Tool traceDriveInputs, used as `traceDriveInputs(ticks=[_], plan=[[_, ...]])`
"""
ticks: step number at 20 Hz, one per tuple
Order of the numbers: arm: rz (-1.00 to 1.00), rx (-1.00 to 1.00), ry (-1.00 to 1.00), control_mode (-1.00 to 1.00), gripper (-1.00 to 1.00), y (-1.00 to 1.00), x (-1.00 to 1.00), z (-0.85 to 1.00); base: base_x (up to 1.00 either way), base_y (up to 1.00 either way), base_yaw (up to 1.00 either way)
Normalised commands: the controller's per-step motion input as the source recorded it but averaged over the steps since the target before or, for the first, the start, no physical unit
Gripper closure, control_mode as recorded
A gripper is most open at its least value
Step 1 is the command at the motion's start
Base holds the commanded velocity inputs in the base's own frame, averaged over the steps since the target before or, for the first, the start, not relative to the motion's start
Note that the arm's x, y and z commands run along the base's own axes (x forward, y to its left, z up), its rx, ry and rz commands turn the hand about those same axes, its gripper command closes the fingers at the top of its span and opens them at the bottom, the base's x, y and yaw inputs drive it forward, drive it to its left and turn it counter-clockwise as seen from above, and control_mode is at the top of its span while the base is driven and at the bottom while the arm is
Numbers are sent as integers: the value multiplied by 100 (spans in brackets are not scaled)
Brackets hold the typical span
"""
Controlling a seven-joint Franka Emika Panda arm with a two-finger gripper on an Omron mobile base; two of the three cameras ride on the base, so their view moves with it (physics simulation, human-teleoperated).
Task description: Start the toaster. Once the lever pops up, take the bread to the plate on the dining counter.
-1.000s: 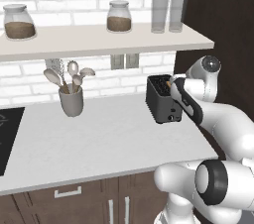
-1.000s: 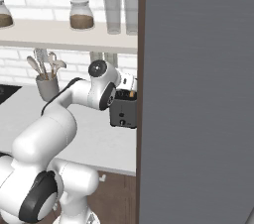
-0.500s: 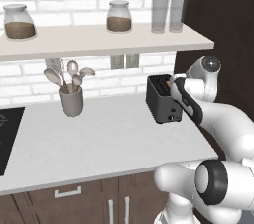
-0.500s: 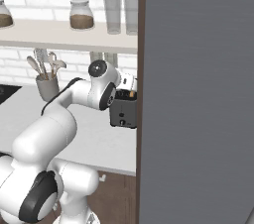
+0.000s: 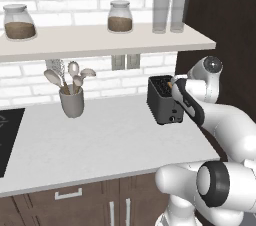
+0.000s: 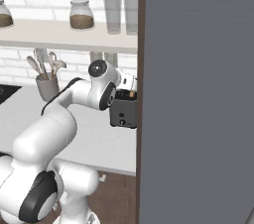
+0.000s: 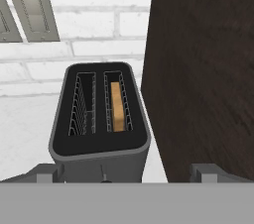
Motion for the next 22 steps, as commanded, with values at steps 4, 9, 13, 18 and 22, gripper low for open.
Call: traceDriveInputs(ticks=[4,9,13,18,22], plan=[[0,0,0,-100,-100,0,0,0,0,0,0],[0,0,0,-100,-100,0,0,0,0,0,0],[0,0,0,-100,-100,0,0,0,0,0,0],[0,0,0,-100,-100,0,0,0,0,0,0],[0,0,0,-100,-100,0,0,0,0,0,0]])
